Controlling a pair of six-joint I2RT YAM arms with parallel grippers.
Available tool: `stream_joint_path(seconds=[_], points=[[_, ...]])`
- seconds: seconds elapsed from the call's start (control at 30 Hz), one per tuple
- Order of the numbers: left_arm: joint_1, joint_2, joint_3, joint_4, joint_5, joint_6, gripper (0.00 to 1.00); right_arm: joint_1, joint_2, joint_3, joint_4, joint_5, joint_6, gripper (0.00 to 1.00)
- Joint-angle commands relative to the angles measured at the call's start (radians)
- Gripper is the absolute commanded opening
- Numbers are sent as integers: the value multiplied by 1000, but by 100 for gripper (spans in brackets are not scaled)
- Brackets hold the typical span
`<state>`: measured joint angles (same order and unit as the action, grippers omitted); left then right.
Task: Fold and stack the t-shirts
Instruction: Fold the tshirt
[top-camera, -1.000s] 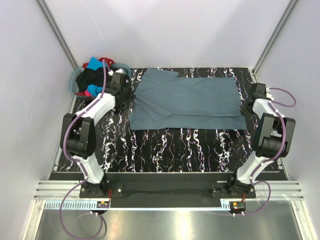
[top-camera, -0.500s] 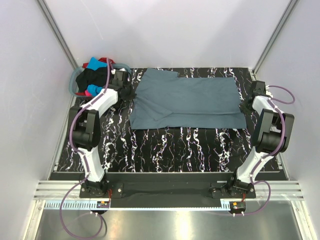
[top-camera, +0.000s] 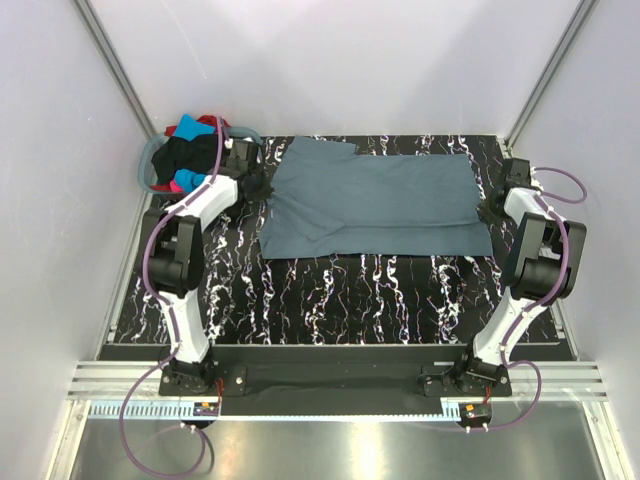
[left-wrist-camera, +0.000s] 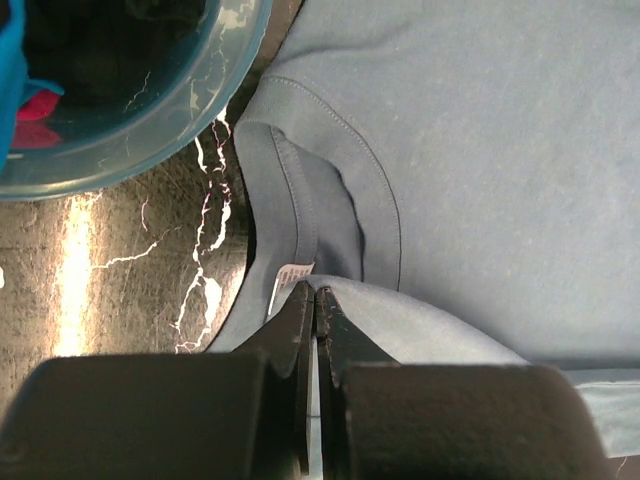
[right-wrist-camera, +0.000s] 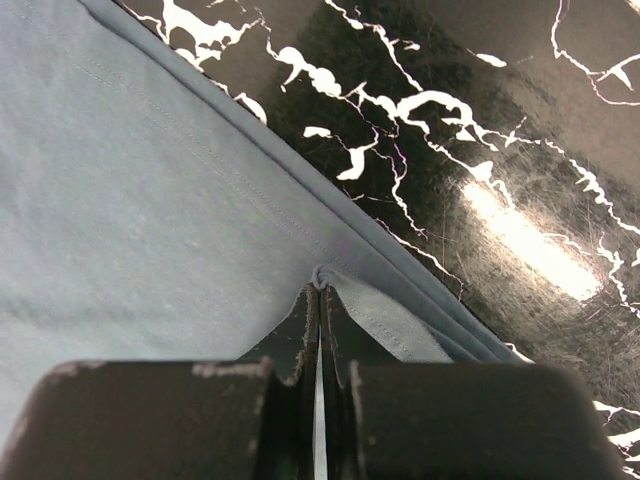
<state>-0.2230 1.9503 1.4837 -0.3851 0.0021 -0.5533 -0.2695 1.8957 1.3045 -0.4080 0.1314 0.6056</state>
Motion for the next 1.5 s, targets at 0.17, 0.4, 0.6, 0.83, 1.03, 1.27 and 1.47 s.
stream_joint_path(seconds=[0.17,0.4,0.6,0.83,1.03,1.27,1.47], points=[[7,25,81,8,-7,12,0,-5,-6,33,32,36,-21,0],[7,47,105,-3,-10,16,0,-4,39,53,31,31,-24,0],[5,55,138,-6,-7,35,0,-5,48,50,32,48,-20,0],[7,108,230,-11,65,76,0,-4,34,52,32,56,-18,1],[7,145,267,-20,122,108,3,-5,26,47,31,54,-15,2],[8,203,377,-78,111,161,5,-5,4,59,31,37,-15,7],[8,164,415,-138,133,159,32,-5,-99,18,9,17,5,31]])
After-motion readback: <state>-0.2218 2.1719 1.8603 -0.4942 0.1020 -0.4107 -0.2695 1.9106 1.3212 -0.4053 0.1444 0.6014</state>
